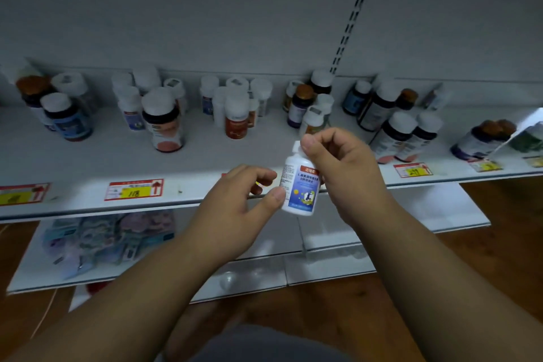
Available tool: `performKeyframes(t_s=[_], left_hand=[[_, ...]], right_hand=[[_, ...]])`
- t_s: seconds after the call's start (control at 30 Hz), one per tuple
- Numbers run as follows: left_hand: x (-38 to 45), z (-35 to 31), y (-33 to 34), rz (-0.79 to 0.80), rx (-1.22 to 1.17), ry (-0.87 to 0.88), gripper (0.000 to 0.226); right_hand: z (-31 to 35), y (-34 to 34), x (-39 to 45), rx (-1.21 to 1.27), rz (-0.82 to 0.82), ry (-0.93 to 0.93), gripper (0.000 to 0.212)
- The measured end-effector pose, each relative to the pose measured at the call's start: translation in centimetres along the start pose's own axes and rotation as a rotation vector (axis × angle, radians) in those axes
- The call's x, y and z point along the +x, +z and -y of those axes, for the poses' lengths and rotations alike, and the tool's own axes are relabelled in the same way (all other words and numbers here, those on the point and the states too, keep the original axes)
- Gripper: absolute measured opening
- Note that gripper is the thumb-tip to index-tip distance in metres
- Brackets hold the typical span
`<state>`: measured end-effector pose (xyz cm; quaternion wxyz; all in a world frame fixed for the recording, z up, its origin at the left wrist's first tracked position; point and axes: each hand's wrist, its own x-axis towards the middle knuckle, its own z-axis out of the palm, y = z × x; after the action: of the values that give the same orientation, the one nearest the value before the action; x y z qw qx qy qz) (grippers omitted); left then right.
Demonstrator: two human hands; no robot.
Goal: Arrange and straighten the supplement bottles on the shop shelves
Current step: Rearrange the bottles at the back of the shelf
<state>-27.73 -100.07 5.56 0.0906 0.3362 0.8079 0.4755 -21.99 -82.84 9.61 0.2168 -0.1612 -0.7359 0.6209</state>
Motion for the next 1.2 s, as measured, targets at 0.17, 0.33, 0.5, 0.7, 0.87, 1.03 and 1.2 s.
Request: performKeyframes(t_s=[0.17,0.33,0.5,0.7,0.87,1.03,1.2], left_hand=[[1.3,-3.4,5.6,0.019,-0.002,0.036,0.048],[2.6,-5.8,9.2,0.067,0.006,0.075,0.043],[3.3,-6.6,10.7,0.127,-0.005,0.104,0.045],[2.7,-7.3,11.3,0.142,-0.06,0.104,0.042],[0.9,-6.3,9.5,0.092,-0.048,0.058,0.041],[-1.4,-3.8,6.9,0.029,0.004,-0.051,0.035],[-3.2,-2.0,4.8,-0.042,0.044,-0.106,0.046]], right_hand=[[-0.7,-6.2,0.2,-0.035,-0.027,0.015,0.024],[-1.0,-10.6,0.0,-0.062,-0.087,0.022,0.029],[-1.5,-12.5,-0.5,-0.062,-0.146,0.051,0.026],[-1.8,-13.2,-1.4,-0.06,-0.156,0.078,0.031],[-2.0,-10.8,-2.3,-0.044,-0.085,0.102,0.03],[-2.0,-7.6,-1.9,-0.142,-0.013,0.046,0.028],[-2.4,-4.9,-1.9,-0.219,0.056,0.036,0.029]])
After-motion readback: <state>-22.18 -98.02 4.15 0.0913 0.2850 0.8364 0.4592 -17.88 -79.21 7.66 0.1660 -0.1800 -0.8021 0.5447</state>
